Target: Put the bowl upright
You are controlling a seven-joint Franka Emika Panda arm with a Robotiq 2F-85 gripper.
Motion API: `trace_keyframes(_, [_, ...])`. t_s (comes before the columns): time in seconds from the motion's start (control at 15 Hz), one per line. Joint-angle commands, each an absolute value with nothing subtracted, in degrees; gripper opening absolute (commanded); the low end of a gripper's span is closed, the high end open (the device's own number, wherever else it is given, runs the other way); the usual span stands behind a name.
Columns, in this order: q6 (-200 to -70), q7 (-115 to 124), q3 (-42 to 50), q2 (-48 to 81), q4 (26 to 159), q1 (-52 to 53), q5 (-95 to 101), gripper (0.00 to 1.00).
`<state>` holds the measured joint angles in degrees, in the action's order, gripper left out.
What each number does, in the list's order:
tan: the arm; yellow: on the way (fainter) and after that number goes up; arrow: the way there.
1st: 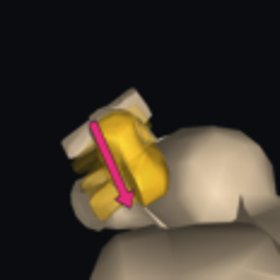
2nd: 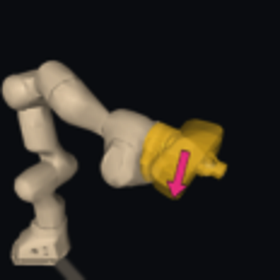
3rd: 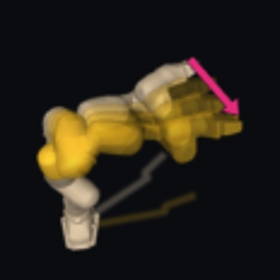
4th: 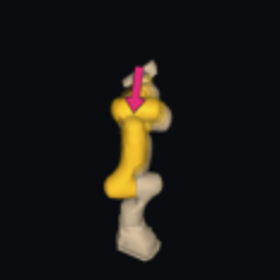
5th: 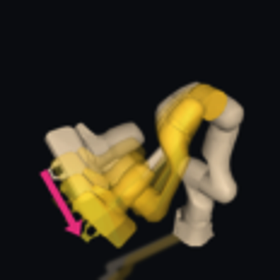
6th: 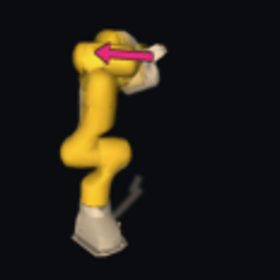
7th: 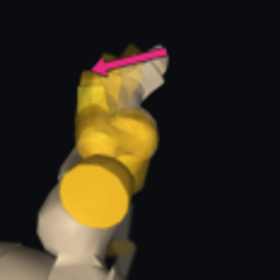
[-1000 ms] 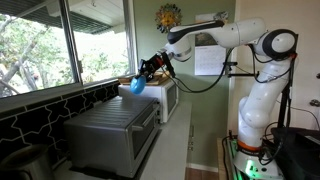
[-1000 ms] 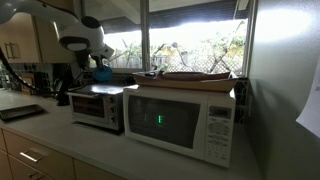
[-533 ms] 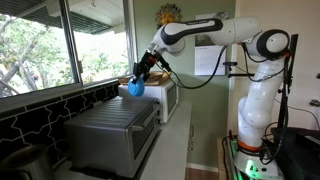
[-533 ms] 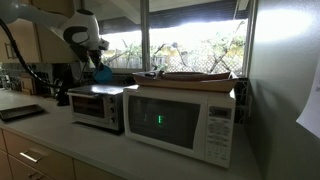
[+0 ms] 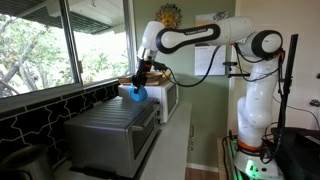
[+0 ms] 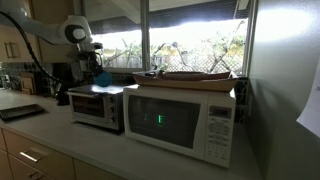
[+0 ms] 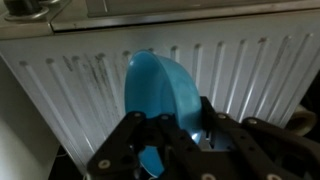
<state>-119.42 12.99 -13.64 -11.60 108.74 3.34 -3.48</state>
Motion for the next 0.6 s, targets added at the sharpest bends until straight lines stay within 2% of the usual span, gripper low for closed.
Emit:
trace_keyframes(0.0, [-115.1,14.6,-15.7,-8.7,106.3,5.8,7.1,0.05])
trace_keyframes(0.4, [-110.9,13.2,-18.5,-5.4,105.3,9.3,23.8,0.05])
trace_keyframes(0.53, [-109.7,12.6,-19.1,-4.5,105.0,10.5,29.2,0.08])
